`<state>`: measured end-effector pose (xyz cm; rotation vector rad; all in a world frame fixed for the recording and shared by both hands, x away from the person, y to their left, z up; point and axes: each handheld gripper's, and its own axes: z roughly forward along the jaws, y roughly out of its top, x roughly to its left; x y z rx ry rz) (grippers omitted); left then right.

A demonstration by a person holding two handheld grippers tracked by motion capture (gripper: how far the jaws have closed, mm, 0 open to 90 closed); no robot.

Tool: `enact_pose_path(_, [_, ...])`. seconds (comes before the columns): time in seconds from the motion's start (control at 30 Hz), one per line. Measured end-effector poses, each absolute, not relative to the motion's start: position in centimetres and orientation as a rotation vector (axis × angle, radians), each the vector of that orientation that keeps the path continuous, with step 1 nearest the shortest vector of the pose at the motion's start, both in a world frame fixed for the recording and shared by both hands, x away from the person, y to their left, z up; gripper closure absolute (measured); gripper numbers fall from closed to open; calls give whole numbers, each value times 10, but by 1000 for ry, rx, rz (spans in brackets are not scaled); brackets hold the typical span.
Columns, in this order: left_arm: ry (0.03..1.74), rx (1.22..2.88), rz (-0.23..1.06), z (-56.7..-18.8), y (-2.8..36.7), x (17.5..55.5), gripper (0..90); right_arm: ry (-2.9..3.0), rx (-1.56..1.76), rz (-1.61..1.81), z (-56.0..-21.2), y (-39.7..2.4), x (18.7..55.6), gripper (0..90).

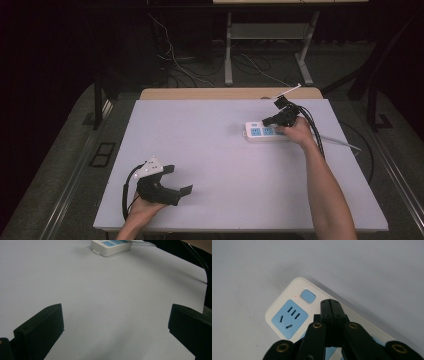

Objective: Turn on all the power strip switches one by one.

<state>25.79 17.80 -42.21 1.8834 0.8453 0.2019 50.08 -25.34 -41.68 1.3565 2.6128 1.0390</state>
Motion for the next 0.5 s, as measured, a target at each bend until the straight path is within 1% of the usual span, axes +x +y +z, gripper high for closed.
enact_pose_path(0.33, [849, 1880, 204, -422, 180, 259, 0, 2549, 1423, 1123, -419, -261, 504, 900])
enact_pose_path(0.5, [849, 1883, 204, -422, 179, 259, 0, 2561, 1386, 1071, -418, -257, 503, 900])
